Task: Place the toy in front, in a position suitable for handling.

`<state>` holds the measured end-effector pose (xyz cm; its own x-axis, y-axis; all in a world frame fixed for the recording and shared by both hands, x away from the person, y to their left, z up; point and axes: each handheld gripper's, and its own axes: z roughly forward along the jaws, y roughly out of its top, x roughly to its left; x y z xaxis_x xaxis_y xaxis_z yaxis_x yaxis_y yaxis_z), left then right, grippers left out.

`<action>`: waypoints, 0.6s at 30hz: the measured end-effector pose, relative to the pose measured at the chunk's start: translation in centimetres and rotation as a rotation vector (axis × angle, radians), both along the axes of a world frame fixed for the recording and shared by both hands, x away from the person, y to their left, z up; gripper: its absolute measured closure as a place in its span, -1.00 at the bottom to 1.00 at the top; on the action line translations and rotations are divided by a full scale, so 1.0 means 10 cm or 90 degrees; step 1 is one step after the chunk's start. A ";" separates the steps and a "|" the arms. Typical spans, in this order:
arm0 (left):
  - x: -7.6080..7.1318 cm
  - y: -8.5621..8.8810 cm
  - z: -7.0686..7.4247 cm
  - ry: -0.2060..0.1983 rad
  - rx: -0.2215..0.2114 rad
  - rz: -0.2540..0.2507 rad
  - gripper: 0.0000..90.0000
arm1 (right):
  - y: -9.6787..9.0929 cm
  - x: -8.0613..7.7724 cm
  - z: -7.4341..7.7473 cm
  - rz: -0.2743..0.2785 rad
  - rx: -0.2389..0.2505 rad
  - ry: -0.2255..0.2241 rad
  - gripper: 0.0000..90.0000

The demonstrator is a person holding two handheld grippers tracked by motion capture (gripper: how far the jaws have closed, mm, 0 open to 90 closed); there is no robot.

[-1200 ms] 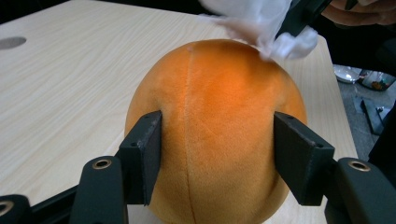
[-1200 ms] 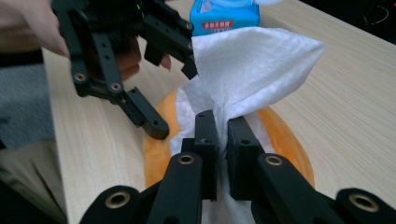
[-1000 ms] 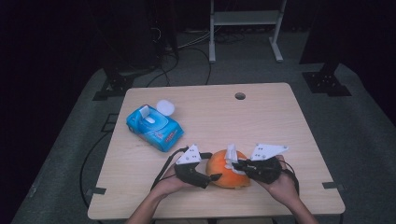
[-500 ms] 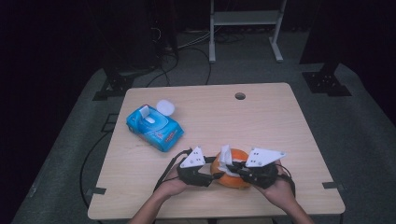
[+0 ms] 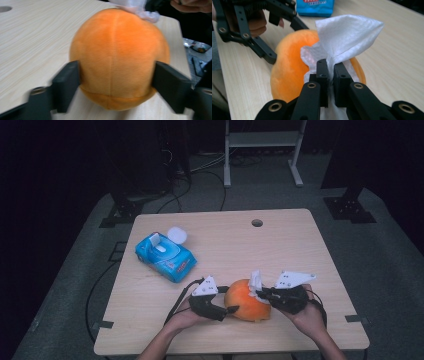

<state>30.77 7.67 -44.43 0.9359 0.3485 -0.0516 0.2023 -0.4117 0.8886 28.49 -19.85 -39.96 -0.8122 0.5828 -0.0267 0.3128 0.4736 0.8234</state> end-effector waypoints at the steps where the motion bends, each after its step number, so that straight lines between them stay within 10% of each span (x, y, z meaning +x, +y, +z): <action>1: -0.01 0.00 0.01 -0.004 0.001 -0.001 -0.25 | 0.02 -0.03 0.02 0.002 0.002 -0.007 0.86; 7: -0.09 -0.10 0.10 -0.039 0.021 0.001 -0.12 | 0.28 -0.18 0.11 0.070 0.020 -0.018 0.87; 12: -0.07 -0.06 0.08 -0.031 0.018 -0.004 -0.11 | 0.17 -0.09 0.11 0.037 0.008 -0.025 0.87; 18: -0.02 -0.09 0.03 0.025 0.001 0.014 -0.66 | -0.07 0.02 -0.02 0.016 0.007 0.042 0.87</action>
<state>30.59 6.80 -44.09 0.9253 0.3691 -0.0876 0.2459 -0.4080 0.8793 28.72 -20.60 -40.11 -0.8265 0.5620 0.0339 0.3549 0.4733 0.8063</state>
